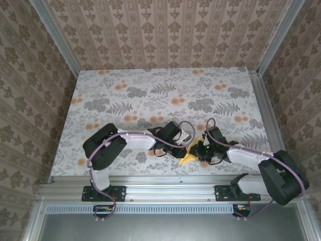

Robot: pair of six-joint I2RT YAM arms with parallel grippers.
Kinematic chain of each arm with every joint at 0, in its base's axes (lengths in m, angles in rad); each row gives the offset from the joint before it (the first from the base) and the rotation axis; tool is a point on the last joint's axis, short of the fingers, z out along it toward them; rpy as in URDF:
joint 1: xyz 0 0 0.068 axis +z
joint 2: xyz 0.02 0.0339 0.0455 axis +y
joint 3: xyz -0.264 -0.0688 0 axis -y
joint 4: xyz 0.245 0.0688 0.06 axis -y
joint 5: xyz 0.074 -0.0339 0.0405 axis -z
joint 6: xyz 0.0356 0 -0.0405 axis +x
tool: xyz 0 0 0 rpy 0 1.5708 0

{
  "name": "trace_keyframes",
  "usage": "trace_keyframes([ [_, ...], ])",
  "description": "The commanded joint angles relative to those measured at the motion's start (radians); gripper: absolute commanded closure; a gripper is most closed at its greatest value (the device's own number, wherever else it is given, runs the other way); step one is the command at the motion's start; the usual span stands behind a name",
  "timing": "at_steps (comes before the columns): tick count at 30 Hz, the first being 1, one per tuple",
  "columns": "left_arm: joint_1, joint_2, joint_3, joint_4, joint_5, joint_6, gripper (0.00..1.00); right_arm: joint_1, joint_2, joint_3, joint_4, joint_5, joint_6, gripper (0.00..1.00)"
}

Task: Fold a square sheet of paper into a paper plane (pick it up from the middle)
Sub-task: Move a paper plane to the center of the table.

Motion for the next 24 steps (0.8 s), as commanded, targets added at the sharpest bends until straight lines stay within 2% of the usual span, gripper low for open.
trace_keyframes([
  [1,0.004,-0.050,-0.012,0.013,0.022,-0.010,0.92,0.009,-0.005,0.032,-0.053,0.015,-0.009,0.83],
  [3,0.007,-0.059,-0.016,0.010,0.022,-0.010,0.88,0.010,-0.010,0.051,-0.086,0.026,-0.025,0.85],
  [6,0.014,-0.073,-0.021,0.006,0.025,-0.013,0.75,0.016,-0.017,0.091,-0.157,0.051,-0.063,0.88],
  [11,0.046,-0.138,-0.034,-0.041,0.018,-0.001,0.61,0.022,0.025,0.234,-0.357,0.106,-0.201,0.93],
  [18,0.171,-0.313,-0.101,-0.167,0.016,0.035,0.48,0.050,0.270,0.563,-0.675,0.209,-0.502,0.96],
  [24,0.344,-0.454,-0.147,-0.279,-0.001,0.074,0.40,0.112,0.511,0.877,-0.862,0.283,-0.649,0.94],
])
